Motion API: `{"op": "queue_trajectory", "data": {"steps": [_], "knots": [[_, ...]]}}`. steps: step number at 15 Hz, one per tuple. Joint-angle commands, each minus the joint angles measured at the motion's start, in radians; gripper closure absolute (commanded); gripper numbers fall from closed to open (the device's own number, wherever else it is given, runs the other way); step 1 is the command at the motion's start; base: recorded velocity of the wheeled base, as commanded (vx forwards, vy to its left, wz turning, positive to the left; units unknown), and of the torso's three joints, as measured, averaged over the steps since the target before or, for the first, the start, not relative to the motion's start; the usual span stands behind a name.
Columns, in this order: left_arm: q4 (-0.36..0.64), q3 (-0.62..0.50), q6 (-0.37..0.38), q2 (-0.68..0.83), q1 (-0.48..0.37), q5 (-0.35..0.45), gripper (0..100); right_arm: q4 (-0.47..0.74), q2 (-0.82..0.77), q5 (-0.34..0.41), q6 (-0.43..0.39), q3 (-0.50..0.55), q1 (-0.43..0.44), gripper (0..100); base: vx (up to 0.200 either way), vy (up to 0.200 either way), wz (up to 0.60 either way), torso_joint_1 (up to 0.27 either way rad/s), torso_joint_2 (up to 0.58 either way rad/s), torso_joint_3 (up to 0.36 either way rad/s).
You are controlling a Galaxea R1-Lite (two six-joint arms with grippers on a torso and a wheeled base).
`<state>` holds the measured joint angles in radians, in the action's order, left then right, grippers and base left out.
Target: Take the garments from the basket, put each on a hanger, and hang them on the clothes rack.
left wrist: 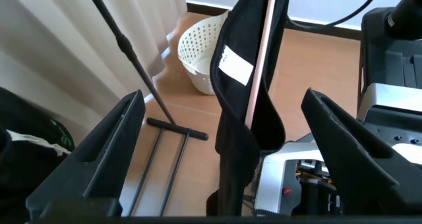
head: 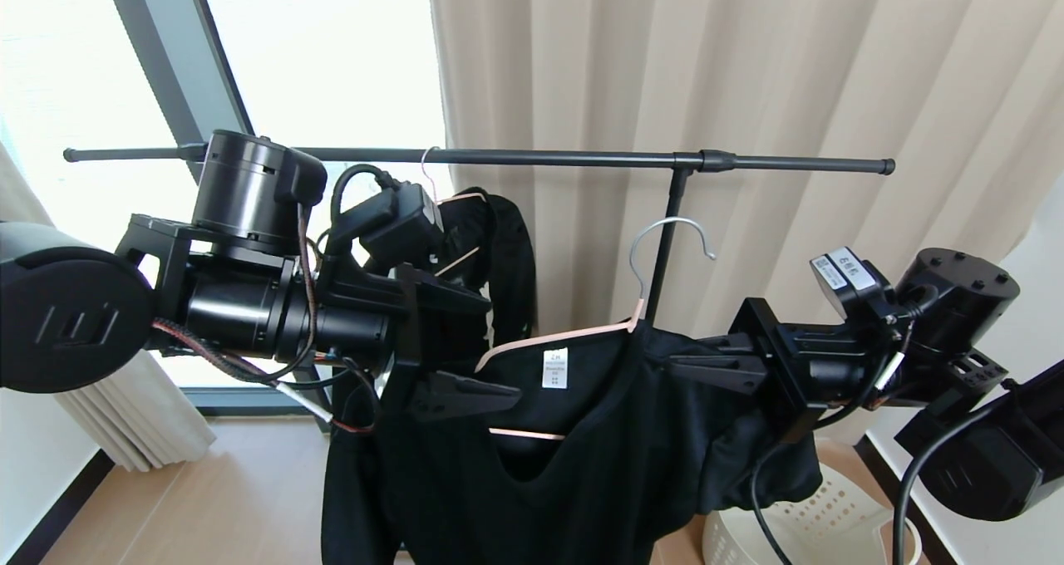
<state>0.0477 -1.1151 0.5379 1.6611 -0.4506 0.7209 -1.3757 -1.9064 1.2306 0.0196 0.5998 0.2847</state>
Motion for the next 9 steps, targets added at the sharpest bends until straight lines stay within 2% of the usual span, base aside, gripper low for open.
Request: {"op": "queue_trajectory", "data": {"steps": [1,9], "knots": [[0.0,0.011,0.001,0.017,0.0,0.0,0,0.0,-0.002,0.001,0.0,0.0,-0.001,100,0.0,0.0,0.0,0.0,0.0,0.0],[-0.002,0.034,-0.003,0.051,-0.003,-0.001,0,0.0,0.003,0.0,-0.004,-0.003,-0.001,100,0.0,0.0,0.0,0.0,0.0,0.0]]}}
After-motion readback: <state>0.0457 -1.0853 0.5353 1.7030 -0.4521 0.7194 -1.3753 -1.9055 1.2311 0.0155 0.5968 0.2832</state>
